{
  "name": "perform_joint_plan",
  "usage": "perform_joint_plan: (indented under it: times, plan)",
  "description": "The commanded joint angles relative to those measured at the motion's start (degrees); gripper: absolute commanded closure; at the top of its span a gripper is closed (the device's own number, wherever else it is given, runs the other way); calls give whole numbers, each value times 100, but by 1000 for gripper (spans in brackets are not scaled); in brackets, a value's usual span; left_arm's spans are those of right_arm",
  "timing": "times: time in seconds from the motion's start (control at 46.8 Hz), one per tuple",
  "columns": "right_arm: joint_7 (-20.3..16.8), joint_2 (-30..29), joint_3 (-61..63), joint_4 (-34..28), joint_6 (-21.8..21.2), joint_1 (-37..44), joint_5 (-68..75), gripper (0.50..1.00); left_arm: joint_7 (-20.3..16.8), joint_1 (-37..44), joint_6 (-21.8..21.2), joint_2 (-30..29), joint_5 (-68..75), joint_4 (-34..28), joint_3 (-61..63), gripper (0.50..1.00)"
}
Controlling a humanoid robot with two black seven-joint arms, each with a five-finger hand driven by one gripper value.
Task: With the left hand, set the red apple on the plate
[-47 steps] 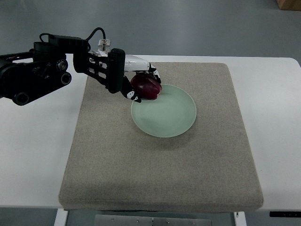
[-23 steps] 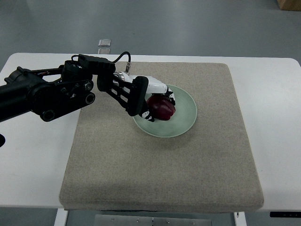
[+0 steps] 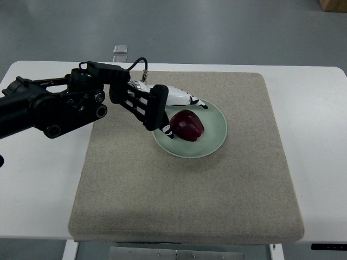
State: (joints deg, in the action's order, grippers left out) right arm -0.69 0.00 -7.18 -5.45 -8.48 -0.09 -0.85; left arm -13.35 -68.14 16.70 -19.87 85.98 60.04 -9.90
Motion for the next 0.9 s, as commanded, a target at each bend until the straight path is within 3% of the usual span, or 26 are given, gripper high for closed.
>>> perform_joint_plan:
  times: [0.0, 0.107, 0.299, 0.491, 0.705, 0.876]
  plan:
    - [-1, 0, -2, 0, 4, 0, -2, 536, 0, -6, -9, -130, -37, 8, -29, 504]
    - [-1, 0, -2, 0, 4, 0, 6, 536, 0, -59, -9, -289, -616, 17, -73, 504]
    - [-1, 0, 6, 0, 4, 0, -2, 536, 43, -243, 26, -807, -2944, -44, -126, 504]
    - [-1, 0, -2, 0, 4, 0, 6, 536, 96, -200, 96, -939, -4790, -431, -494, 504]
    - [-1, 0, -2, 0, 4, 0, 6, 536, 1106, -129, 588, -1344, -7102, -712, -952, 501]
    - [-1, 0, -2, 0, 4, 0, 6, 536, 1300, 222, 659, -1361, -8772, -1011, -1312, 501]
